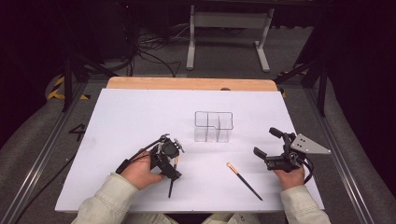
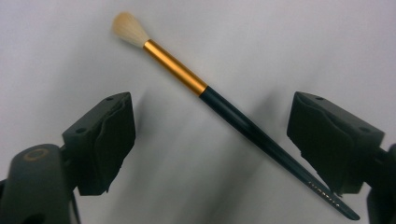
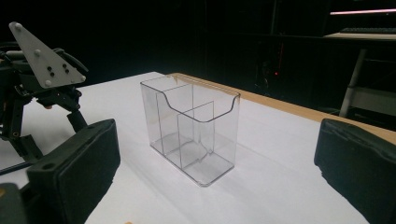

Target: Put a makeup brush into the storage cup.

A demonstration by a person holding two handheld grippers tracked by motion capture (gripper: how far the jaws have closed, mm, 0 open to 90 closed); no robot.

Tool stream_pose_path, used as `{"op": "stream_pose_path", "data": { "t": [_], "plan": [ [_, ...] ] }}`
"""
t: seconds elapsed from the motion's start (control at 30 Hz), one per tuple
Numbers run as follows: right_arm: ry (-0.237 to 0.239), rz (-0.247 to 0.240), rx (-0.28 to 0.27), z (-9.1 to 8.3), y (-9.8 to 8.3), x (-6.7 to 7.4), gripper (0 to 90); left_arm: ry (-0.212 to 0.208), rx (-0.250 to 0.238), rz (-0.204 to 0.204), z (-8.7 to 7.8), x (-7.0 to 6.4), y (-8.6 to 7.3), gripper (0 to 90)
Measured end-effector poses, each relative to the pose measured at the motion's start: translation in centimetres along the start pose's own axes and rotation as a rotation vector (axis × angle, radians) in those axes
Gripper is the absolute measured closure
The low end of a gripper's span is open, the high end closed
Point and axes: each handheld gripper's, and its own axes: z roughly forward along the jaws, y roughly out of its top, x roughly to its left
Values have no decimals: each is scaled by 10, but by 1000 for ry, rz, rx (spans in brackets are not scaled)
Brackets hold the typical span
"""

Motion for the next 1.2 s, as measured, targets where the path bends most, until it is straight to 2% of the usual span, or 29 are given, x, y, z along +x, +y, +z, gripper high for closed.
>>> {"op": "stream_pose_path", "data": {
  "t": [0.1,0.3,0.53,0.8,0.9,1.2],
  "plan": [
    [1,0,1,0,0,0,7,-3,14,0,1,-1,1,204],
    [-1,-1,7,0,0,0,9,26,25,5,1,-3,2,252],
    [-3,-3,10,0,0,0,11,37,30,-16,-1,-3,2,347],
    [-2,-3,10,1,0,0,11,42,45,-45,-5,-3,1,566],
    [-3,-3,11,0,0,0,13,44,55,-42,-6,-4,1,650],
    [-4,-2,11,1,0,0,13,40,71,-32,-7,-3,0,815]
  ]
}}
